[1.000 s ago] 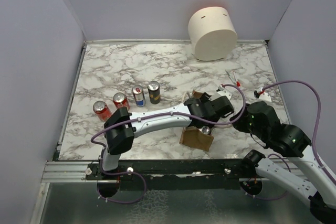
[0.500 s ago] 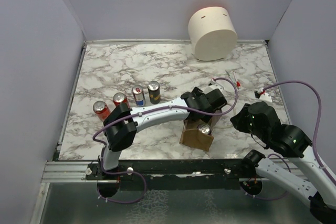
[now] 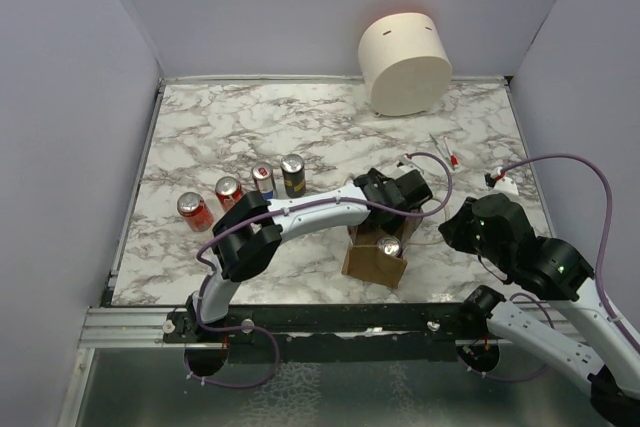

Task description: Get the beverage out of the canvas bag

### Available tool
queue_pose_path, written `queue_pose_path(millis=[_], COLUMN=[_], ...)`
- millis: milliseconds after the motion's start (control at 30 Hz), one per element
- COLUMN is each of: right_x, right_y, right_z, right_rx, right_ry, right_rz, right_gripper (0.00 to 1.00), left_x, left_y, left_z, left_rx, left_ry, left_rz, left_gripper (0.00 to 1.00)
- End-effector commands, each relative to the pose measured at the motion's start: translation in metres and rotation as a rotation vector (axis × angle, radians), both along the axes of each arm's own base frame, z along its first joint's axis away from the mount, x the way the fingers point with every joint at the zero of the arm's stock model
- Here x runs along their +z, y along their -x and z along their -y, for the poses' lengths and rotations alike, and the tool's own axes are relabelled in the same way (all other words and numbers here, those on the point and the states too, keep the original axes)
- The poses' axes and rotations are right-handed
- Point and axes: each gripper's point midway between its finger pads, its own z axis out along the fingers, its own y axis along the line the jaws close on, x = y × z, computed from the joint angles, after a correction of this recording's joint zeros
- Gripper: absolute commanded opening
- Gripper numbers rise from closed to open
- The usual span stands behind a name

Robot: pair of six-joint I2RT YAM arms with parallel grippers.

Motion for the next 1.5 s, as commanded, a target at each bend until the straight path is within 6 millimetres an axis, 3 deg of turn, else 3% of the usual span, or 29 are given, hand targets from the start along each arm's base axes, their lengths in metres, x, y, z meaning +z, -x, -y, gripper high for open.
queue_pose_path(millis=[0,267,500,700,1000,1267,1467], right_x=[0.003,0.003,0.003,0.004,0.004,0.004,0.004], right_y=[-0.001,-0.001,-0.001,-0.001,-0.001,-0.001,-0.001], right_z=[0.003,0.003,0.002,0.003,0.002,0.002,0.002], right_rx=[-0.021,-0.017,-0.013,-0.013,-0.012,-0.009,-0.010], right_ry=[-0.003,-0.005,-0.005,-0.008,-0.009,-0.010,-0.009], right_rz=[0.015,0.017,0.016,0.022,0.020,0.022,0.021], right_gripper=[0.11,0.11,0.11,0.11,0.11,0.11,0.11], left_x=[0.006,-0.002,-0.020,-0.020,0.016,0.050,0.088], left_y=[-0.008,-0.009,-0.012,-0.008,-0.011,0.000,-0.001], left_z=[0.005,0.015,0.011,0.013,0.025,0.033,0.037], left_rx=[-0.005,-0.016,0.004,-0.003,-0.038,-0.054,-0.063], left_ry=[0.030,0.092,0.066,0.077,0.149,0.257,0.337], left_rz=[-0.003,-0.076,-0.121,-0.138,-0.110,-0.120,-0.084], left_gripper=[0.82,0.85,0.85,0.75,0.53,0.35,0.24])
